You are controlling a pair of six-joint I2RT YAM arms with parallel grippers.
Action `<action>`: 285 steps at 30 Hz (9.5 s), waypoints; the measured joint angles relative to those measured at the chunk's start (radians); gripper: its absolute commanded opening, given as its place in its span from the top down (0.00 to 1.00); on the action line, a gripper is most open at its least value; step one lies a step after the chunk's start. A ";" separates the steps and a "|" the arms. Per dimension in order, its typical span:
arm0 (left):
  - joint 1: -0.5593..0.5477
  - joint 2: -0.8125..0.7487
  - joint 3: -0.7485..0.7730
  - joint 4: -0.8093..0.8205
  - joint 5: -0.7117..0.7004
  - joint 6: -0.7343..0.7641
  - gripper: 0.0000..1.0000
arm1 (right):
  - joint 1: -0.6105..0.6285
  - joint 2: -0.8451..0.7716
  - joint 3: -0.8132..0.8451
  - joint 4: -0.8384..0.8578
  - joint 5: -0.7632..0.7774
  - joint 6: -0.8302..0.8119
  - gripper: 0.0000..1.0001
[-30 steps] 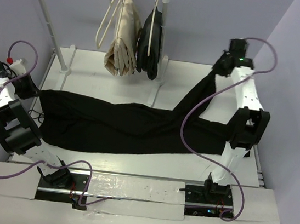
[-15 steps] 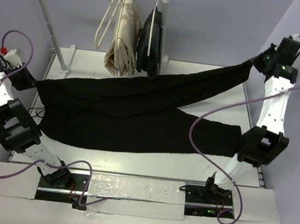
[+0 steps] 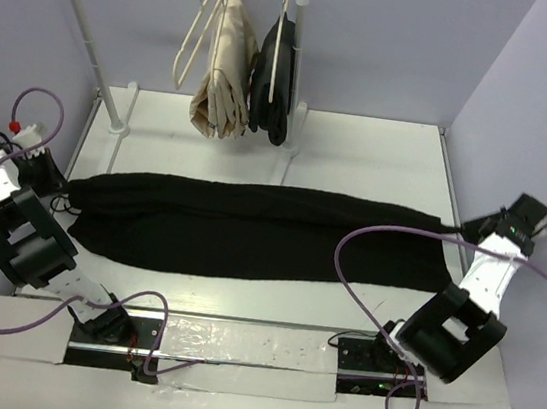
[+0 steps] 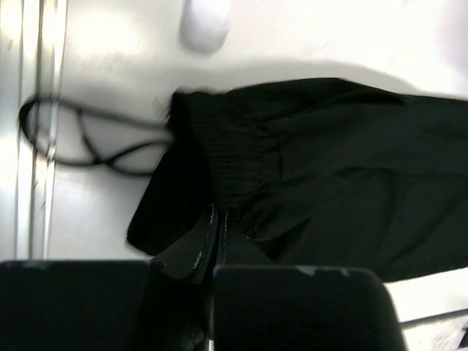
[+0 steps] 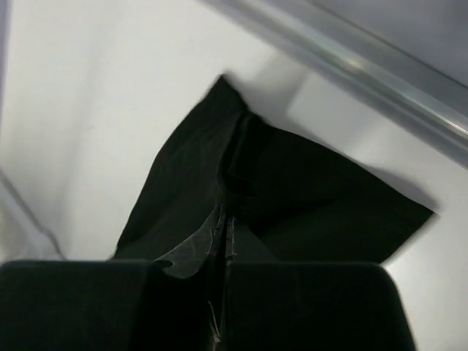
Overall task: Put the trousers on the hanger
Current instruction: Flatten out the trousers at the center of the board, then fold the trousers at the center of the board.
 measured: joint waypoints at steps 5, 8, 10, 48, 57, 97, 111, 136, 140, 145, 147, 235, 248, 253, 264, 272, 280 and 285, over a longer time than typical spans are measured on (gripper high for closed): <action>0.024 -0.031 -0.054 -0.043 -0.037 0.076 1.00 | -0.109 -0.086 -0.136 0.011 0.027 0.042 1.00; 0.023 -0.036 -0.068 -0.080 -0.042 0.117 1.00 | -0.111 -0.081 -0.156 0.014 0.028 0.058 1.00; 0.023 -0.036 -0.070 -0.096 -0.046 0.137 1.00 | -0.111 -0.078 -0.158 0.013 0.026 0.063 1.00; 0.111 -0.032 -0.070 -0.389 -0.293 0.306 0.25 | -0.141 -0.122 -0.207 -0.082 0.269 0.127 0.25; 0.105 -0.004 0.132 -0.435 -0.246 0.233 0.01 | -0.021 -0.153 -0.142 -0.095 0.362 0.122 0.24; 0.037 0.052 -0.175 -0.066 -0.402 0.121 1.00 | 0.285 -0.110 -0.223 -0.027 0.253 0.122 0.28; 0.026 0.014 0.578 -0.375 -0.109 0.153 1.00 | 0.641 -0.069 -0.177 -0.002 0.188 0.079 0.28; -0.491 -0.228 0.222 -0.449 0.128 0.194 1.00 | 1.015 0.156 -0.077 0.190 -0.016 0.096 0.28; -0.559 -0.267 0.146 -0.376 0.116 0.123 1.00 | 1.056 0.179 -0.063 0.234 -0.082 0.063 0.28; -0.713 -0.311 0.067 -0.250 0.060 0.035 1.00 | 1.098 0.179 -0.063 0.280 -0.145 0.058 0.28; -0.771 -0.319 0.023 -0.196 0.026 -0.011 1.00 | 1.103 0.179 -0.063 0.293 -0.162 0.057 0.28; -0.912 -0.341 -0.202 0.274 0.020 0.072 1.00 | 1.491 0.349 0.235 0.113 0.130 0.322 1.00; -1.072 -0.319 0.069 0.172 0.035 -0.080 1.00 | 1.393 0.060 0.135 0.047 0.090 0.178 1.00; -1.197 -0.309 0.090 0.200 -0.025 -0.165 1.00 | 1.352 -0.090 -0.023 0.118 0.031 0.195 1.00; -1.577 -0.037 -0.037 0.397 -0.165 -0.236 0.86 | 1.201 -0.083 -0.423 0.291 -0.074 0.256 0.92; -1.732 0.046 -0.127 0.477 -0.163 -0.227 0.56 | 1.116 -0.047 -0.489 0.366 -0.154 0.244 0.50; -1.724 0.031 -0.140 0.475 -0.158 -0.205 0.31 | 0.991 -0.138 -0.494 0.190 -0.197 0.125 0.24; -1.724 0.026 -0.087 0.422 -0.133 -0.175 0.25 | 0.917 -0.212 -0.457 0.047 -0.255 0.024 0.09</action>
